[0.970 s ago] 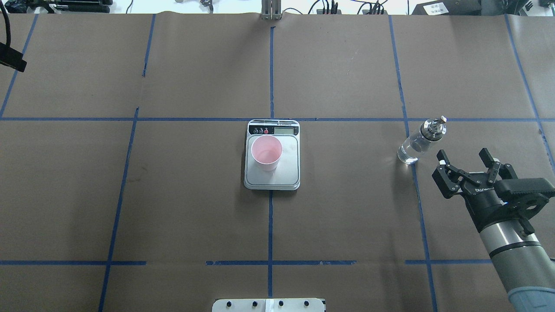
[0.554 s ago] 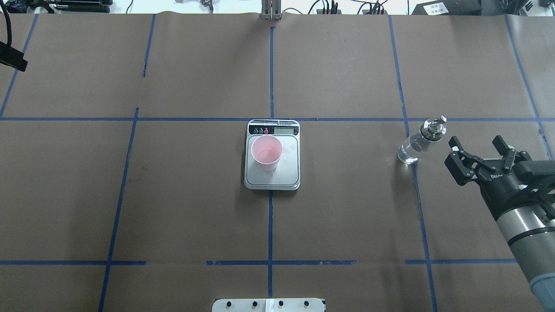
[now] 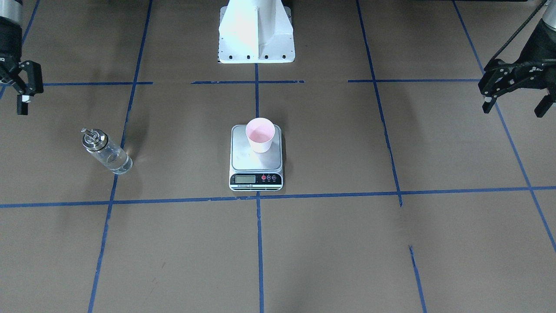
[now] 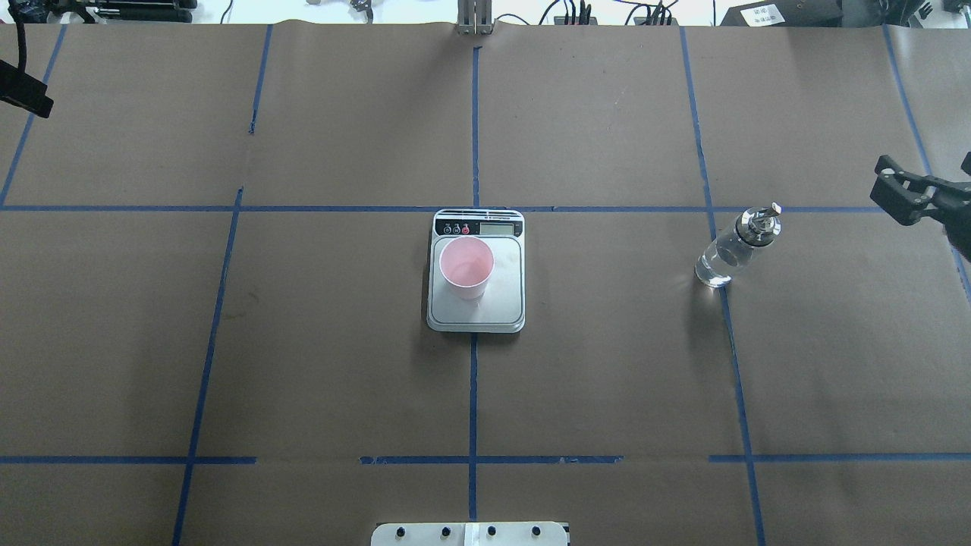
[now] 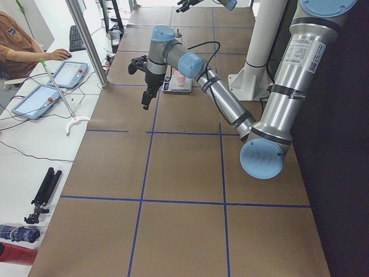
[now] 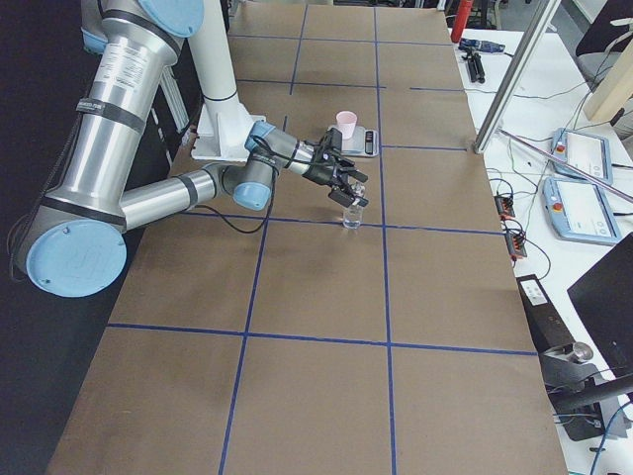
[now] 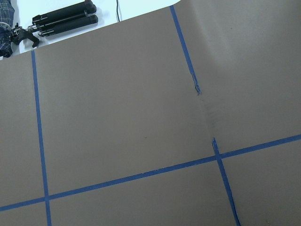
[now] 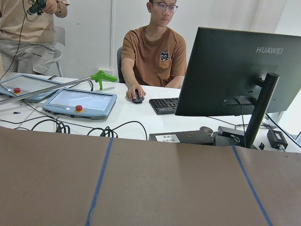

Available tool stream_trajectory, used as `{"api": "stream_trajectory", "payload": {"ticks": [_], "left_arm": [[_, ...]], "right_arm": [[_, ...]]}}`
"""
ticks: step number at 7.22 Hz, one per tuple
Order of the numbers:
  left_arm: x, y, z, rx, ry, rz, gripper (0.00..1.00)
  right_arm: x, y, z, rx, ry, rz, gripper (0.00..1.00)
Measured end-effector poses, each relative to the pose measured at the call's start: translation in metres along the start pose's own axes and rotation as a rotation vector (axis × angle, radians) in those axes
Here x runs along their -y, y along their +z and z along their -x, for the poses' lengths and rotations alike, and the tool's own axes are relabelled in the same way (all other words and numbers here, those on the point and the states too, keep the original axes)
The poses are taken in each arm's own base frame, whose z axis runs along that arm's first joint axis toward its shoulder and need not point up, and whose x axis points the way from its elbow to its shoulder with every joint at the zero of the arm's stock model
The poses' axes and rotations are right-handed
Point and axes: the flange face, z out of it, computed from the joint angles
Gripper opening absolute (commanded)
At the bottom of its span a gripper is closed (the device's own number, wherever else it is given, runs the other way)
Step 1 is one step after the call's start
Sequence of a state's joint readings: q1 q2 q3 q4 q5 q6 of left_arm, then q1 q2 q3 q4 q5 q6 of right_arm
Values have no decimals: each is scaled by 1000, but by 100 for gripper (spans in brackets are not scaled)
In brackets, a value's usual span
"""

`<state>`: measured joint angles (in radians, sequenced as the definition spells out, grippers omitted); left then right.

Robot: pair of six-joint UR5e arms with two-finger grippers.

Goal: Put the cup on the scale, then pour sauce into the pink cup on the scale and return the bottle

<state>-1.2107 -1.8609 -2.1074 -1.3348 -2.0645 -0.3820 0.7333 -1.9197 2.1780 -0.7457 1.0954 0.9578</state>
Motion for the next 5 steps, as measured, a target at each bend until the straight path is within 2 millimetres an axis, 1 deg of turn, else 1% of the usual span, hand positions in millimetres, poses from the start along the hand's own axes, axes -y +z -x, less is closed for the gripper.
{"api": "stream_trajectory", "payload": {"ticks": [1,2,3,4,5], "left_arm": [[1,-1,-1,-1,1,-2,100],[1,-2,-2,-2,1,-4,100],[2,-2,-2,-2,1,-6,100],[2,-3,-2,-3,2,-8,100],[3,-4,-2,-3,4,-10,100]], "right_arm": [[22,12,-26,4,-17,46,100],[42,31,-63,16,-44,111,100],[56,49,-103,25,-72,177,100],[63,59,-147,32,-114,261,100],[63,61,-181,47,-152,359,100]]}}
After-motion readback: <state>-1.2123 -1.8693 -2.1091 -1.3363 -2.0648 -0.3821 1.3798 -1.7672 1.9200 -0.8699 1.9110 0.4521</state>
